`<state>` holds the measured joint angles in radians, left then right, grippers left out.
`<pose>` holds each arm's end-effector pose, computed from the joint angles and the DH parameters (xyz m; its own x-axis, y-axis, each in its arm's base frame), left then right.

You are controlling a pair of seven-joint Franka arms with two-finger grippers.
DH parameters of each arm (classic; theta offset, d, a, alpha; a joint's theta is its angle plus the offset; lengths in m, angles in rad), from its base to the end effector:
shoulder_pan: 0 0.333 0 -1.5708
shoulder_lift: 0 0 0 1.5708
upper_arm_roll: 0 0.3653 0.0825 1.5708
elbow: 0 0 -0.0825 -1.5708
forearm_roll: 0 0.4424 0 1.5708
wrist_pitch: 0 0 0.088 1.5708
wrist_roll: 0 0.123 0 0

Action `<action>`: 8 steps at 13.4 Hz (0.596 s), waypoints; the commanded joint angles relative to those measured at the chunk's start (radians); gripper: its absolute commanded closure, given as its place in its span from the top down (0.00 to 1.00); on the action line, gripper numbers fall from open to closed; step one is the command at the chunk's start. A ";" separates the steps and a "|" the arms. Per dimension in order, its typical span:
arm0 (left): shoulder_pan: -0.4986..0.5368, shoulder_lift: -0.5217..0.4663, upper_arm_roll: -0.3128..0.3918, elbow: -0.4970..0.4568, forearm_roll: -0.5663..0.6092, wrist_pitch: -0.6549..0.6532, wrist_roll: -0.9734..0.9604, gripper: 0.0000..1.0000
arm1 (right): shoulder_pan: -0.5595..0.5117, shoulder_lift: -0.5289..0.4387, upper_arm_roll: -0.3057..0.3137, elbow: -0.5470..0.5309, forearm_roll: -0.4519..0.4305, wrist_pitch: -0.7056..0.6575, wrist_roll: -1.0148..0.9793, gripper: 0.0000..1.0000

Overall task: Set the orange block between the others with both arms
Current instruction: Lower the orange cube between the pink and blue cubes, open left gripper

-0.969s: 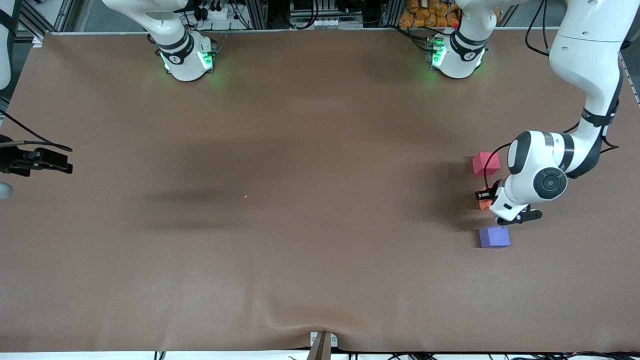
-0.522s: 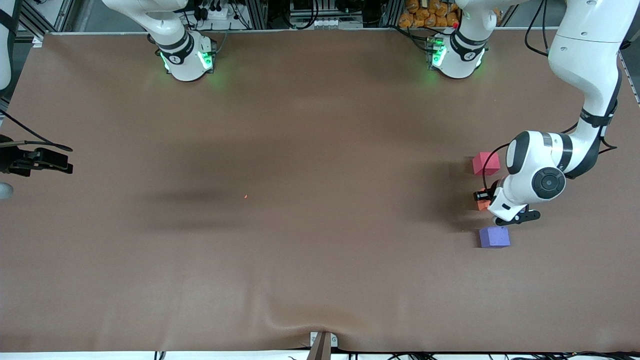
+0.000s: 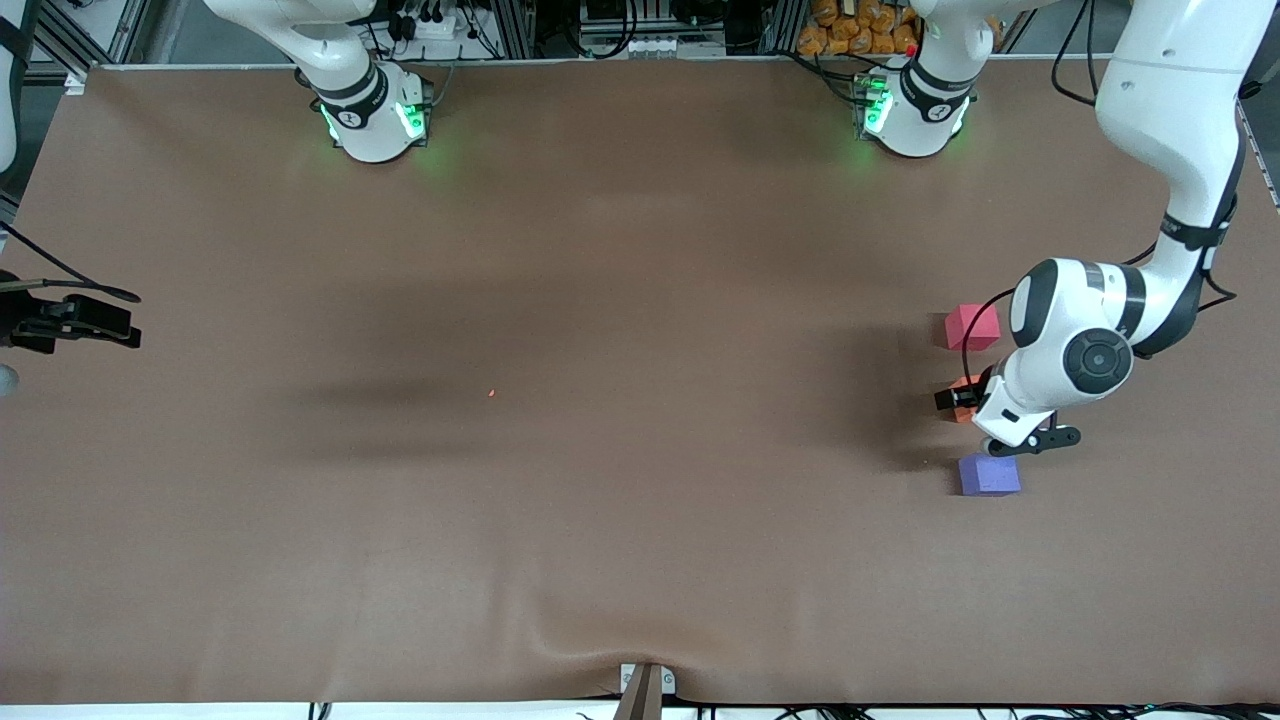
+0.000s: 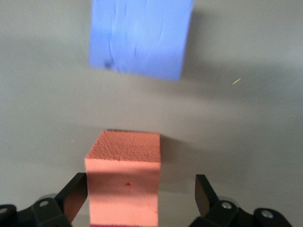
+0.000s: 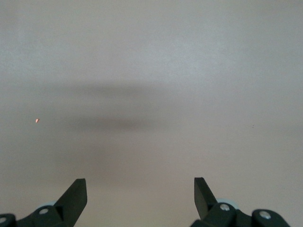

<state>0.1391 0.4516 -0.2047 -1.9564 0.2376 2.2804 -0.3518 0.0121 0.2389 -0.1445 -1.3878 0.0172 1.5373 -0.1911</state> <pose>0.6637 -0.0314 0.2249 0.9866 0.1393 -0.0853 0.1298 -0.9856 -0.1082 0.6847 -0.0771 0.5971 0.9942 0.0608 -0.0885 0.0611 -0.9981 0.0001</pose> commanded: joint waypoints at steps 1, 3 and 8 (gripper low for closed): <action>0.005 -0.132 -0.028 -0.016 -0.017 -0.022 0.010 1.00 | -0.008 -0.013 0.006 0.006 -0.011 -0.031 -0.005 1.00; 0.010 -0.180 -0.042 0.016 -0.018 -0.073 0.010 1.00 | -0.008 -0.012 0.008 0.006 -0.011 -0.034 -0.004 1.00; 0.008 -0.209 -0.073 0.255 -0.102 -0.358 0.017 1.00 | -0.011 -0.013 0.002 0.006 -0.008 -0.078 0.002 1.00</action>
<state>0.1389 0.2474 -0.2649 -1.7912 0.1719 2.0221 -0.3517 0.0121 0.2389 -0.1481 -1.3846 0.0172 1.4748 -0.1908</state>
